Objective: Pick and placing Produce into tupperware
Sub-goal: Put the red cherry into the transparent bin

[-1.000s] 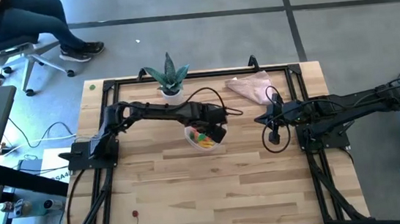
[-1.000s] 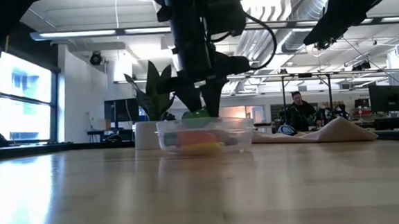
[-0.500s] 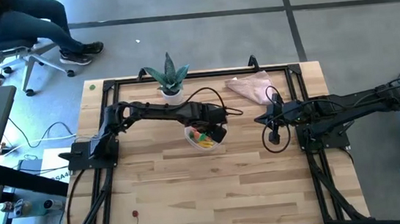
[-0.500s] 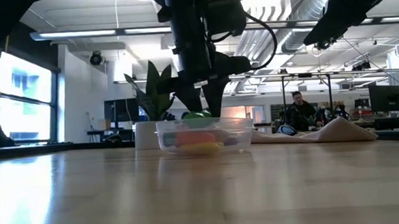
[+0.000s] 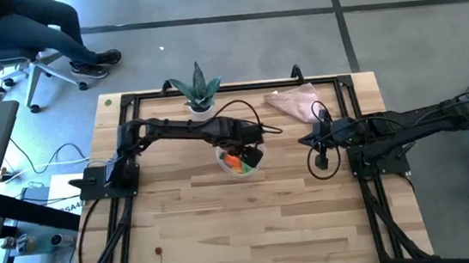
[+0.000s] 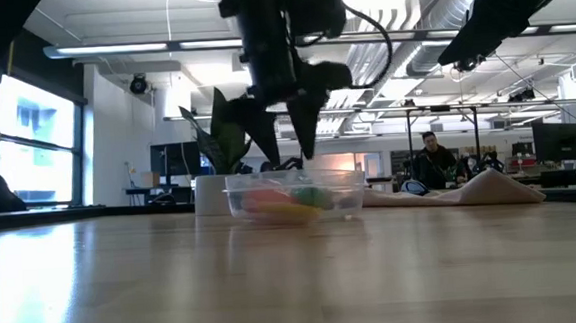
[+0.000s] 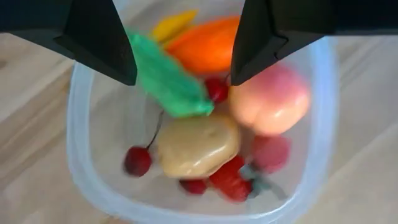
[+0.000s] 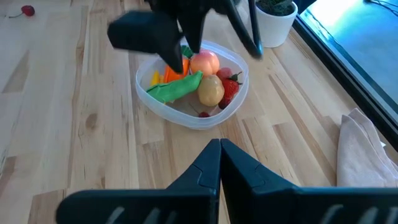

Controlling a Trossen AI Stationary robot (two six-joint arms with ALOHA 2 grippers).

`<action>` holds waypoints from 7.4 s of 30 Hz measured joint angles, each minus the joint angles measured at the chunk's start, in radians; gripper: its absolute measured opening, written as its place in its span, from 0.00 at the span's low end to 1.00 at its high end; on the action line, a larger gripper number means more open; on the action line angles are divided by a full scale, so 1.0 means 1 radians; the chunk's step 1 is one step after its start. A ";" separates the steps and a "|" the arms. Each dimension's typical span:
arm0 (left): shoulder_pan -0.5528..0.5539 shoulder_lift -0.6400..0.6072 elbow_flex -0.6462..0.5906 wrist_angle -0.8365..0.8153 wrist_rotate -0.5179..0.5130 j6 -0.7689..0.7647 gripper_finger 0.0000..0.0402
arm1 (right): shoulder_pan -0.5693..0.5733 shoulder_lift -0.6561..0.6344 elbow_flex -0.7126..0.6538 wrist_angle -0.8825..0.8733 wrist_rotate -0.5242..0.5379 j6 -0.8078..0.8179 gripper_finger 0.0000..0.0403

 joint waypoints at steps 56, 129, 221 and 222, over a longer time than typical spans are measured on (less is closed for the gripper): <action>-1.080 -0.263 -0.290 -0.382 0.192 -1.717 0.47 | 0.000 0.000 0.000 0.000 0.000 0.000 0.00; -1.060 -0.276 -0.674 0.095 0.250 -1.705 0.20 | 0.000 0.000 0.000 0.000 0.000 0.000 0.00; -0.051 0.038 -0.019 0.201 -0.051 0.310 0.20 | 0.000 0.000 0.000 0.000 0.000 0.000 0.00; -0.051 0.038 -0.019 0.194 -0.047 0.315 0.20 | 0.000 0.000 0.000 0.000 0.000 0.000 0.00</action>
